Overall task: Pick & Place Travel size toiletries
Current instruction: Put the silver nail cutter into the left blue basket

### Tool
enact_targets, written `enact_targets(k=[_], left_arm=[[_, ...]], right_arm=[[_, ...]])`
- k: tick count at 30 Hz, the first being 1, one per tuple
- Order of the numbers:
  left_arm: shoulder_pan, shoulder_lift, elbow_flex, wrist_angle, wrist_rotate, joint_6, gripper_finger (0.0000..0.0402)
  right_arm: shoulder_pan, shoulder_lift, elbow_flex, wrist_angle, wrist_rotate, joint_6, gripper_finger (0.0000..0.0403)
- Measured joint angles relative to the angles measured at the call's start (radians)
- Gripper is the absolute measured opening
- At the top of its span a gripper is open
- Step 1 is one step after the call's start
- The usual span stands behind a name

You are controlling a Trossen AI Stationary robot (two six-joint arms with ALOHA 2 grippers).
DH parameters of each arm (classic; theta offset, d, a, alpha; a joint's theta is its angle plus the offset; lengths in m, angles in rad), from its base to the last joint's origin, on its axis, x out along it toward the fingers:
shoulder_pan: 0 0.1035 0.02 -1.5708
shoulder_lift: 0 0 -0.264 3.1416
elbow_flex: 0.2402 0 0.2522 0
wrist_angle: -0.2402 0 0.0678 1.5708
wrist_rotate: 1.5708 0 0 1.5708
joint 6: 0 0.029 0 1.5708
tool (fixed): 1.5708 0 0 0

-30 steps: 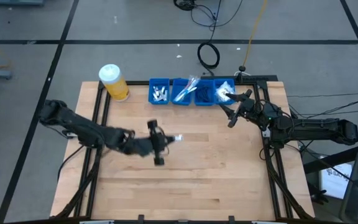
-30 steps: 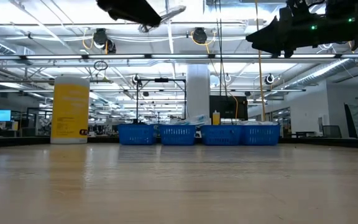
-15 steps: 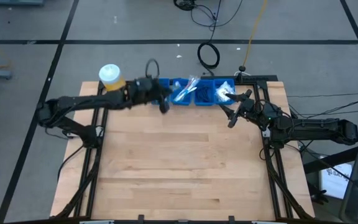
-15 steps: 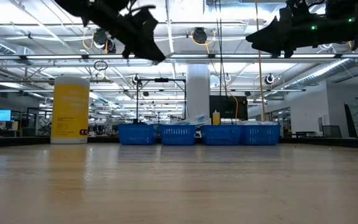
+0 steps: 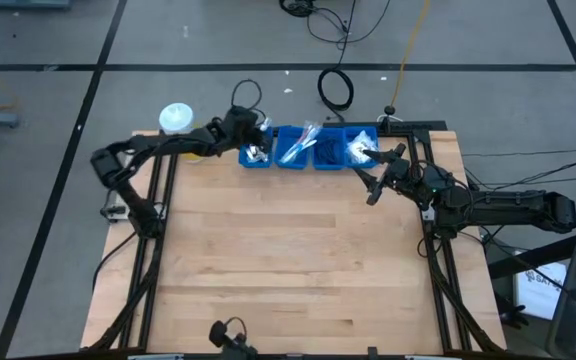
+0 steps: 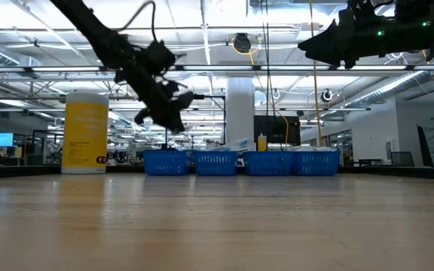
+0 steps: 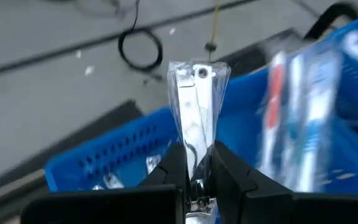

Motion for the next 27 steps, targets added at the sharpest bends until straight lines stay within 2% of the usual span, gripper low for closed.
enact_targets(k=[5, 9, 13, 18, 23, 27], left_arm=[[0.019, 0.097, 0.000, -0.003, 0.000, -0.067, 0.0045], [0.021, 0.106, 0.000, 0.000, 0.001, -0.089, 0.0057], [0.019, 0.105, 0.000, -0.002, 0.021, -0.113, 0.0051], [0.013, 0.102, 0.000, -0.015, 0.107, -0.123, 0.0053], [0.005, 0.101, 0.000, -0.037, 0.247, -0.146, 0.0091], [0.005, 0.100, 0.000, -0.066, 0.370, -0.098, 0.0115]], right_arm=[[0.000, 0.000, 0.000, -0.003, 0.000, 0.000, 0.0256], [0.000, 0.000, 0.000, -0.003, 0.001, -0.010, 0.0256], [0.000, 0.000, 0.000, -0.003, 0.001, -0.015, 0.0256], [0.000, 0.000, 0.000, -0.003, 0.001, -0.016, 0.0256], [0.000, 0.000, 0.000, -0.003, 0.001, -0.016, 0.0256], [0.000, 0.000, 0.000, -0.003, 0.001, -0.016, 0.0256]])
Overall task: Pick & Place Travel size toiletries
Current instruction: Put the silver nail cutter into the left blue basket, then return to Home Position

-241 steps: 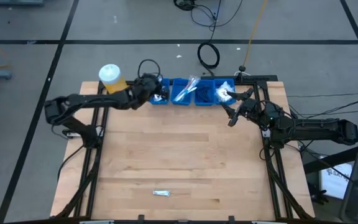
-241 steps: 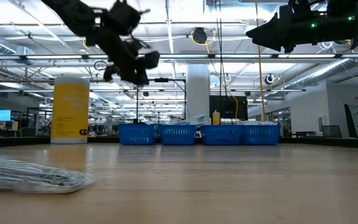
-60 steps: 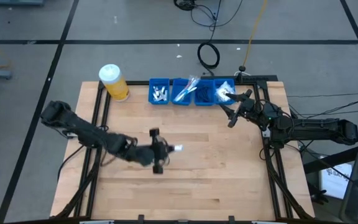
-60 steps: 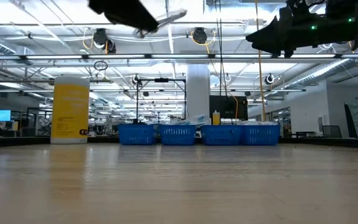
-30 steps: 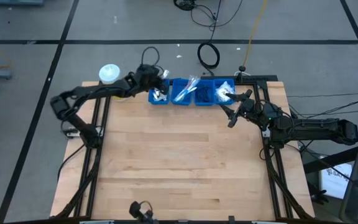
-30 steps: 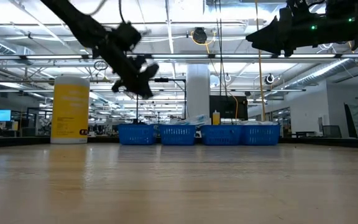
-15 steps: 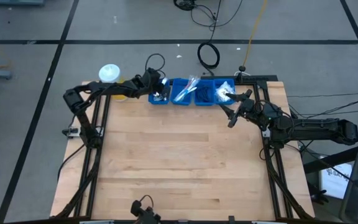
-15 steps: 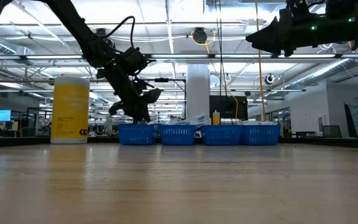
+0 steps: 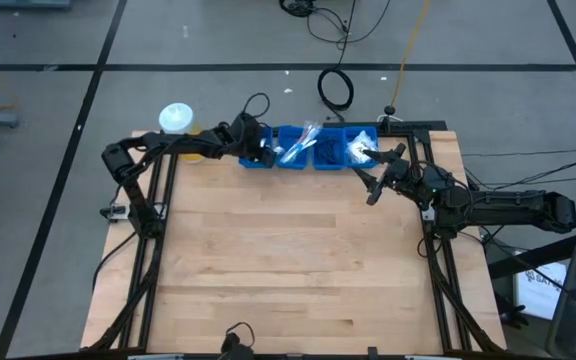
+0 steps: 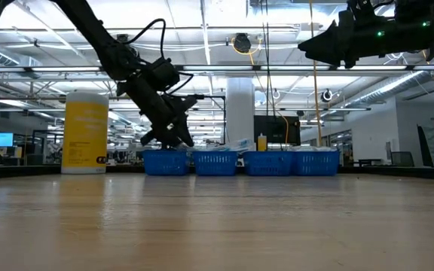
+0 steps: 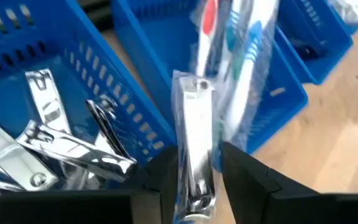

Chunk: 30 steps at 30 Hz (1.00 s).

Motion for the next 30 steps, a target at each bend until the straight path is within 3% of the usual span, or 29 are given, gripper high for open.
enact_targets(k=[9, 23, 30], left_arm=[[0.025, -0.020, 0.001, -0.025, -0.111, -0.051, 0.0127], [0.025, -0.026, 0.001, -0.097, -0.296, -0.013, 0.0127], [-0.005, -0.197, 0.000, -0.142, -0.284, 0.114, 0.0127]], right_arm=[[0.000, 0.000, 0.000, -0.001, 0.000, 0.000, 0.0256], [0.000, 0.000, 0.000, -0.001, 0.000, 0.000, 0.0256], [0.000, 0.000, 0.000, -0.009, 0.000, -0.004, 0.0256]])
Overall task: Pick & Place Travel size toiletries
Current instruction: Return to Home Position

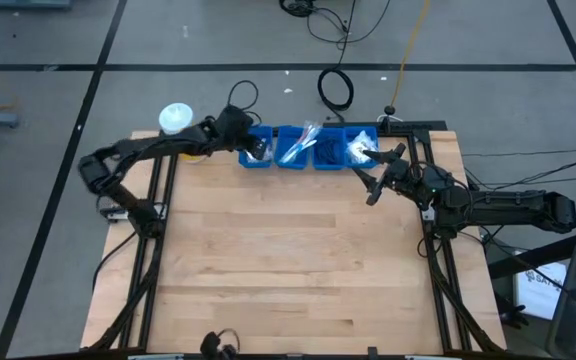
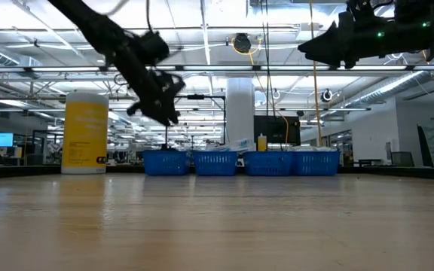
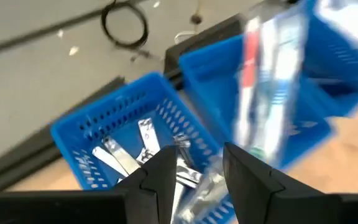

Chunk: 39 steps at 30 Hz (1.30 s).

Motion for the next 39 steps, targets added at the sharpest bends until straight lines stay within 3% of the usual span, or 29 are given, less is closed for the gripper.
enact_targets(k=[6, 11, 19, 25, 29, 31, 39], left_arm=[[-0.099, -0.279, 0.000, -0.111, 0.005, 0.103, 0.0127], [-0.249, -0.521, -0.025, -0.193, 0.005, 0.232, 0.0127], [-0.451, -0.988, -0.335, -0.165, -0.014, 0.221, 0.0127], [-0.492, -1.318, -0.551, -0.162, -0.027, 0.152, 0.0127], [-0.498, -1.498, -0.664, -0.160, -0.032, 0.147, 0.0127], [-0.498, -1.567, -0.719, -0.141, -0.039, 0.143, 0.0127], [-0.497, -1.541, -0.840, -0.056, -0.098, 0.118, 0.0127]], right_arm=[[0.000, 0.000, 0.000, -0.026, 0.000, -0.038, 0.0256], [0.000, -0.006, 0.000, -0.031, -0.001, 0.011, 0.0256], [0.000, -0.069, 0.000, -0.130, -0.003, 0.031, 0.0256], [0.000, -0.197, 0.000, -0.239, -0.011, 0.083, 0.0256], [0.000, -0.291, 0.000, -0.321, -0.091, 0.110, 0.0256], [0.000, -0.333, 0.000, -0.387, -0.108, 0.123, 0.0256], [0.001, -0.450, 0.000, -0.618, -0.122, 0.180, 0.0256]])
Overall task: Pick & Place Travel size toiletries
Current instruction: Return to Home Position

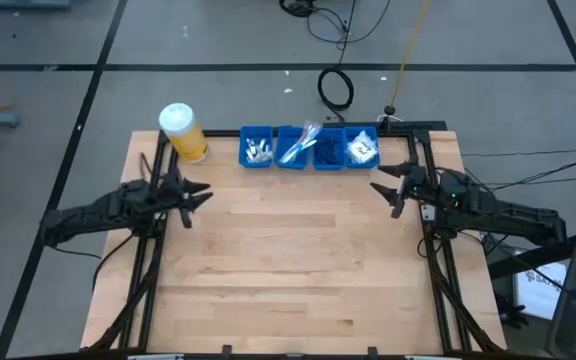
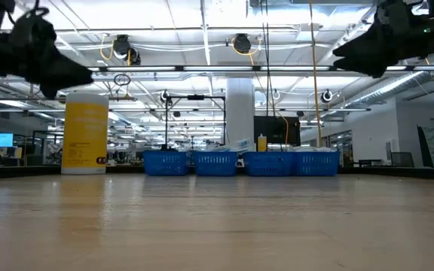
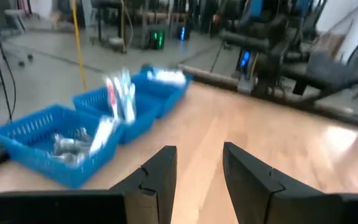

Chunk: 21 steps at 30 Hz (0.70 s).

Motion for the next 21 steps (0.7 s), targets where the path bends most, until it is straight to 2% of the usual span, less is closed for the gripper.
enact_targets(k=[4, 10, 15, 21], left_arm=[[0.000, -0.009, -0.068, 0.140, -0.020, 0.005, 0.0127], [0.000, -0.006, -0.150, 0.269, -0.034, 0.010, 0.0127], [0.000, 0.004, -0.153, 0.270, -0.030, 0.018, 0.0127], [0.000, 0.003, -0.153, 0.268, -0.031, 0.083, 0.0127]], right_arm=[[0.002, -0.047, -0.002, -0.090, -0.091, 0.028, 0.0256], [0.010, -0.127, -0.065, -0.056, -0.194, 0.061, 0.0256], [0.020, -0.184, -0.150, 0.043, -0.255, 0.064, 0.0256], [0.019, -0.250, -0.172, -0.013, -0.301, 0.061, 0.0256]])
